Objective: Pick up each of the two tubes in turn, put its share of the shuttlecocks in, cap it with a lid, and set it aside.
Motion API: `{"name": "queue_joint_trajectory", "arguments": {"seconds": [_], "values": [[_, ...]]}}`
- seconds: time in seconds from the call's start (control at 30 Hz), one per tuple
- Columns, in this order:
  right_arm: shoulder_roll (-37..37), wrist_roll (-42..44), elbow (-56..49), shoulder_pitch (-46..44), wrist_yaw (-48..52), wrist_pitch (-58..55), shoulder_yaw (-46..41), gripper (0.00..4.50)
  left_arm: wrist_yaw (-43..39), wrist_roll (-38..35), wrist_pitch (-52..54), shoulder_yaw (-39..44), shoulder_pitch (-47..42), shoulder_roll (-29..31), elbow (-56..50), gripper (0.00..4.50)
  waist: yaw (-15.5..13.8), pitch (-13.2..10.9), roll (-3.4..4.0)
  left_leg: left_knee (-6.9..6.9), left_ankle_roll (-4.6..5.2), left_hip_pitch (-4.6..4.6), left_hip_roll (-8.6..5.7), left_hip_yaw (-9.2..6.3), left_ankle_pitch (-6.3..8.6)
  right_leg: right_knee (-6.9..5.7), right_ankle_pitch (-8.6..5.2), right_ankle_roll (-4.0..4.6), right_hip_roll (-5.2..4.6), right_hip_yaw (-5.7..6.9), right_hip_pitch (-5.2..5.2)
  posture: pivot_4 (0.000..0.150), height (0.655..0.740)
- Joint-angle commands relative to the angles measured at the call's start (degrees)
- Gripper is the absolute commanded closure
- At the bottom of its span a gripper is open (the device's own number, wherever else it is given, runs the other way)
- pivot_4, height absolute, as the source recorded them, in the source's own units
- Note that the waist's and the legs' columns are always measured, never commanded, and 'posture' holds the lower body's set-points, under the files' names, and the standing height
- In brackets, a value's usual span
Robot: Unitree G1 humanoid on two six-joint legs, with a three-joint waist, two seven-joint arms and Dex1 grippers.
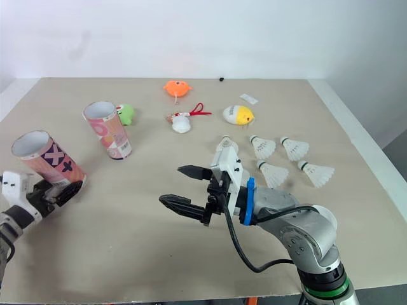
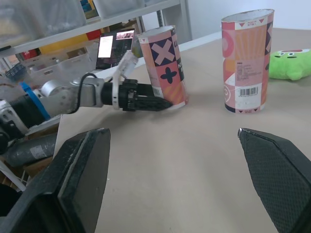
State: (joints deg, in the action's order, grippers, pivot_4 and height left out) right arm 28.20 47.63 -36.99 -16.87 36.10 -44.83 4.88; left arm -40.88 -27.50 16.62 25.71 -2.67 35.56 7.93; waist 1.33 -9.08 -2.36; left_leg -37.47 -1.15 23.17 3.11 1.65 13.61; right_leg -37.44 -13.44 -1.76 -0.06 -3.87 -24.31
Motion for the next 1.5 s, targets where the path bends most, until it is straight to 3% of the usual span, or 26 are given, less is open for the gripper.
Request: {"name": "queue_joint_trajectory", "arguments": {"seconds": [0.03,0.43,0.6,0.9,1.03,1.2,1.5], "values": [[-0.18,0.08,-1.93,-0.95,0.11,1.3,0.14,0.0,-0.38,1.49,-2.32,-0.56,-4.05,1.77,2.25,0.03,0.01,0.0,-0.01,-0.01,0.0,0.0,0.0,-0.01,0.0,0.0,0.01,0.0,0.01,0.01,0.0,0.15,0.74],[0.45,-1.98,-1.65,1.16,1.65,3.27,0.75,0.0,-0.36,2.92,-5.93,-2.14,-8.67,0.59,6.1,0.03,0.0,0.0,-0.01,-0.04,0.03,0.06,0.0,-0.03,0.02,0.0,0.18,0.25,0.01,0.0,0.0,0.15,0.74],[0.97,-1.95,-1.63,1.39,2.05,3.54,0.54,0.0,-0.38,3.03,-6.16,-2.77,-8.89,0.25,6.33,1.5,0.02,0.0,-0.01,-0.07,0.03,0.05,-0.02,0.01,0.01,0.0,0.22,0.19,0.0,-0.03,0.0,0.15,0.74],[1.95,-1.98,-1.69,1.76,2.75,3.56,0.75,0.0,-0.05,1.68,-8.78,-0.89,-5.09,-1.28,3.38,1.5,0.04,0.0,0.0,-0.07,0.03,0.04,-0.01,0.02,0.02,-0.01,0.23,0.21,0.0,-0.06,0.0,0.15,0.74],[2.47,-2.05,-1.39,1.84,3.41,3.6,0.62,0.0,-4.36,0.6,-14.82,0.59,-0.14,-1.19,0.23,1.5,0.13,0.0,-0.01,-0.07,0.03,0.04,0.02,0.05,0.02,-0.01,0.23,0.24,0.0,-0.07,-0.01,0.15,0.74],[4.78,0.54,-1.67,2.68,5.71,2.64,-1.41,0.0,-13.81,2.51,-18.95,-3.1,4.36,3.29,-3.55,1.5,-0.08,0.0,0.0,-0.07,0.03,0.04,0.01,0.03,0.02,-0.01,0.21,0.26,-0.02,-0.05,-0.01,0.15,0.74],[12.62,6.36,-6.4,9.41,6.81,2.27,-10.71,0.0,-31.01,1.02,-5.08,-16.87,-6.09,16.42,-11.17,1.5,0.12,-0.04,0.1,-0.09,0.19,0.03,-0.12,0.08,-0.1,0.0,-0.01,0.05,-0.15,-0.04,0.03,0.15,0.74]]}}
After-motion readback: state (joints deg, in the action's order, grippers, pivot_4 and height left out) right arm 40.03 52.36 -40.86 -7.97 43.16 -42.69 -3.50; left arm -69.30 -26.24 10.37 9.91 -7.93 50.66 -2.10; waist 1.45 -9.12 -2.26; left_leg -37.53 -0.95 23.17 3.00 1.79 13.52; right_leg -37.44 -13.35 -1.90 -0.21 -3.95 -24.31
